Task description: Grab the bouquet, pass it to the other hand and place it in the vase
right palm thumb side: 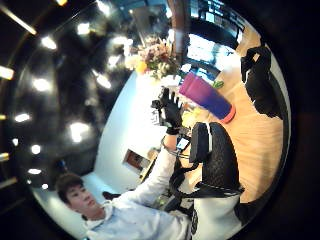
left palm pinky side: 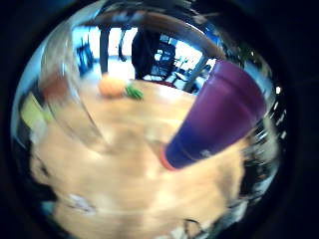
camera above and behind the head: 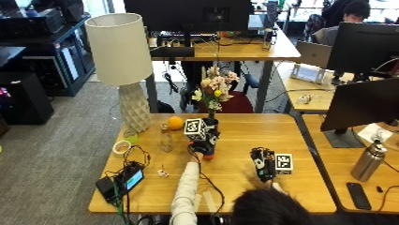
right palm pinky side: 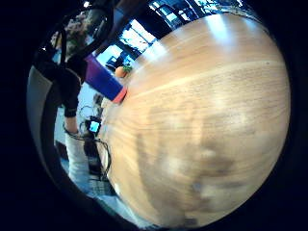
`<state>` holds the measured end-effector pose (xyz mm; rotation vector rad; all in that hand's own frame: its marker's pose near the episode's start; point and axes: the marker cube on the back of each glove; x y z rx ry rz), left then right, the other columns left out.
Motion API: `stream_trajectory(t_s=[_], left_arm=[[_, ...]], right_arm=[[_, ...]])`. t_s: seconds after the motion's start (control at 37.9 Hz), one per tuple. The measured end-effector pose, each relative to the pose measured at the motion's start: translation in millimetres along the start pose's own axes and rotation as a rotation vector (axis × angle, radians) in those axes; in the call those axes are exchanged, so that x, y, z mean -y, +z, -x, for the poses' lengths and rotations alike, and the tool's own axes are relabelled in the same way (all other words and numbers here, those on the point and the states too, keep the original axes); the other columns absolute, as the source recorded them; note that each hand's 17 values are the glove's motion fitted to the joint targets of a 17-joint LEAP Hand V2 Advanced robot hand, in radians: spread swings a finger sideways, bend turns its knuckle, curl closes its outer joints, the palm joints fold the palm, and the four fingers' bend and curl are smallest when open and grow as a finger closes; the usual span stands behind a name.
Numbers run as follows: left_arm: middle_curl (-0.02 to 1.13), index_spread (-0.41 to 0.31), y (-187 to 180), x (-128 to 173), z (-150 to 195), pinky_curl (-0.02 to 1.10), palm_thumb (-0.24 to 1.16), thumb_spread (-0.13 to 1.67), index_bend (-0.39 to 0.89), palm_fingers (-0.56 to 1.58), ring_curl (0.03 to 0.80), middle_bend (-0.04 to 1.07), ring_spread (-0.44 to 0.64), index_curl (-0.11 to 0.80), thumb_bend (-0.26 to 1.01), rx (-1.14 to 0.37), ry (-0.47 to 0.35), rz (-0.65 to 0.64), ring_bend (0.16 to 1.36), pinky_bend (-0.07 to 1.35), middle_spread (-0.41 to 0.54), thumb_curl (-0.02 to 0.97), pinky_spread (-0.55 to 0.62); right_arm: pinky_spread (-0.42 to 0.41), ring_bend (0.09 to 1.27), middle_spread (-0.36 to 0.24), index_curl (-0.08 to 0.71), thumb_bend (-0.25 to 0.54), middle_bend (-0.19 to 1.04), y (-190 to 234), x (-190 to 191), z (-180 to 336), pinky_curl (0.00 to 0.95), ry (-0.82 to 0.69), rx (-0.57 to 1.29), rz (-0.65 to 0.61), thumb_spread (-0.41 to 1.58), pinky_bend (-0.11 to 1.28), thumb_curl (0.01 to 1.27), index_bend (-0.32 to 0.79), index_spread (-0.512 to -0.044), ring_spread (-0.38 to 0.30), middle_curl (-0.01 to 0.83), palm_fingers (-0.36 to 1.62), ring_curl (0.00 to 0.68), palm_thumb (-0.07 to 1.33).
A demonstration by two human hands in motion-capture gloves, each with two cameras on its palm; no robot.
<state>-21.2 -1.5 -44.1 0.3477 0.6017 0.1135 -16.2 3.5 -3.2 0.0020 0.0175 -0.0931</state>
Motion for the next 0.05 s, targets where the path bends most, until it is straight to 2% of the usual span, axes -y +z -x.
stream_trajectory(t_s=[0.03, 0.05], left_arm=[[0.33, -0.019, 5.5, 1.0, -1.9, 0.32, 0.08, 0.85, 0.32, 0.09, 0.306, 0.22, 0.19, 0.328, -0.05, 0.075, 0.006, 0.026, 0.62, 0.46, 0.076, 0.344, 0.36], [0.32, -0.039, 11.2, 1.7, -3.3, 0.31, 0.08, 0.87, 0.34, 0.11, 0.297, 0.20, 0.19, 0.334, -0.04, 0.158, 0.001, 0.052, 0.61, 0.44, 0.056, 0.341, 0.37]], right_arm=[[-0.138, 0.62, -0.065, 0.325, -0.020, 0.48, -0.3, 1.4, -3.6, 0.380, 0.008, -0.011, -0.004, 1.08, 0.40, 0.47, 0.13, -0.182, -0.145, 0.485, 1.18, 0.437, 0.76], [-0.138, 0.62, -0.065, 0.325, -0.020, 0.48, -0.7, 2.6, -7.5, 0.381, 0.015, -0.025, -0.008, 1.08, 0.40, 0.47, 0.13, -0.182, -0.145, 0.485, 1.18, 0.438, 0.76]])
